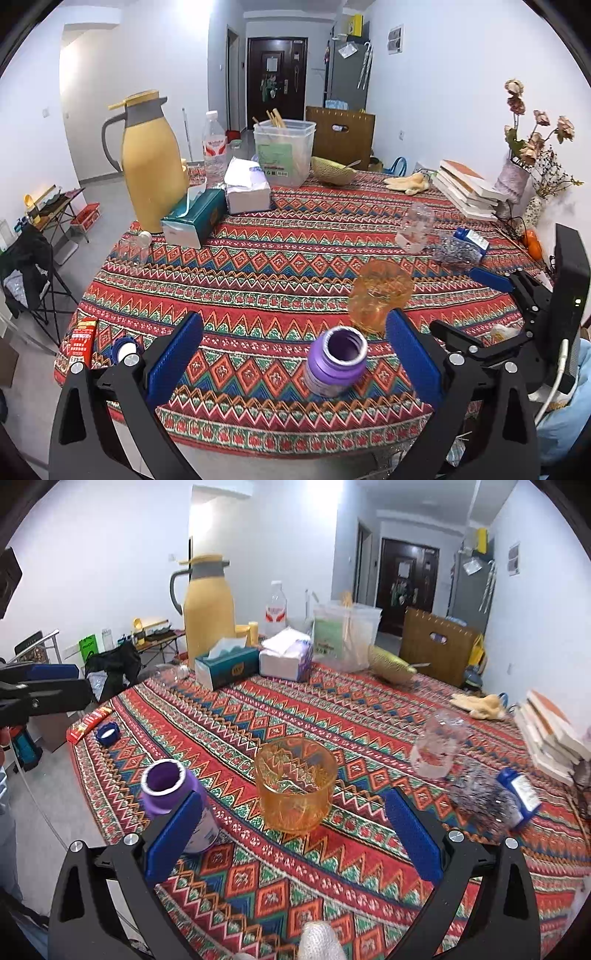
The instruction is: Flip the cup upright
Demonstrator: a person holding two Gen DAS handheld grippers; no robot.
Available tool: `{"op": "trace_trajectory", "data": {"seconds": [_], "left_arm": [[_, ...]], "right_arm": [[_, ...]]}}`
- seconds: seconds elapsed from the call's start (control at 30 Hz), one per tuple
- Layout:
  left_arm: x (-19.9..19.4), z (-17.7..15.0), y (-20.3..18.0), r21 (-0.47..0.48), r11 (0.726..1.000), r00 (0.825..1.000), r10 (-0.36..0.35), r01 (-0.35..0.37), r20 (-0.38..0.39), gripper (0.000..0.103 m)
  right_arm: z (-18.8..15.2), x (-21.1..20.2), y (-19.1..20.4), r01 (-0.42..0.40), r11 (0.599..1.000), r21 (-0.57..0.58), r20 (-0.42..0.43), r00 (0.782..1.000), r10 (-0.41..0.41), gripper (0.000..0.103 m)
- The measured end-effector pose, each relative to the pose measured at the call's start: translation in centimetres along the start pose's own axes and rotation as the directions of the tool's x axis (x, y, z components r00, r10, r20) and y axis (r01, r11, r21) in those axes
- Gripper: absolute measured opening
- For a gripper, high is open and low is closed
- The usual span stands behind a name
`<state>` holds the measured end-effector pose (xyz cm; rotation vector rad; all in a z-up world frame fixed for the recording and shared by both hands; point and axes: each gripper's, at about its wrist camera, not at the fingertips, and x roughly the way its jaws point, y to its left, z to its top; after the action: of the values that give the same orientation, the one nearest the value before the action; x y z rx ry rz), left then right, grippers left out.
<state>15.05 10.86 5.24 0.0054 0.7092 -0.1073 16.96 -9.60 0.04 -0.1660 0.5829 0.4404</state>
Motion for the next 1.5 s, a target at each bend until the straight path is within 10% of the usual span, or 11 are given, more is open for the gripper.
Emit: {"op": "trace_trajectory", "data": {"seconds": [0.77, 1.5], "left_arm": [[-7.3, -6.0, -6.2, 0.004, 0.999, 0.993, -0.035, 0.034, 0.109, 0.096], [-4.2, -12.1, -10.2, -0.038, 0.999, 0.974, 0.045, -0.038, 0.221, 0.096]], "right_arm": [[-7.5, -14.5, 0.2, 0.139, 0.978, 0.156, 0.115, 0.981, -0.157, 0.095], [-13.6, -15.4, -2.1, 0.222, 0.932, 0.288, 0.106, 0.959, -0.261, 0.095]]}}
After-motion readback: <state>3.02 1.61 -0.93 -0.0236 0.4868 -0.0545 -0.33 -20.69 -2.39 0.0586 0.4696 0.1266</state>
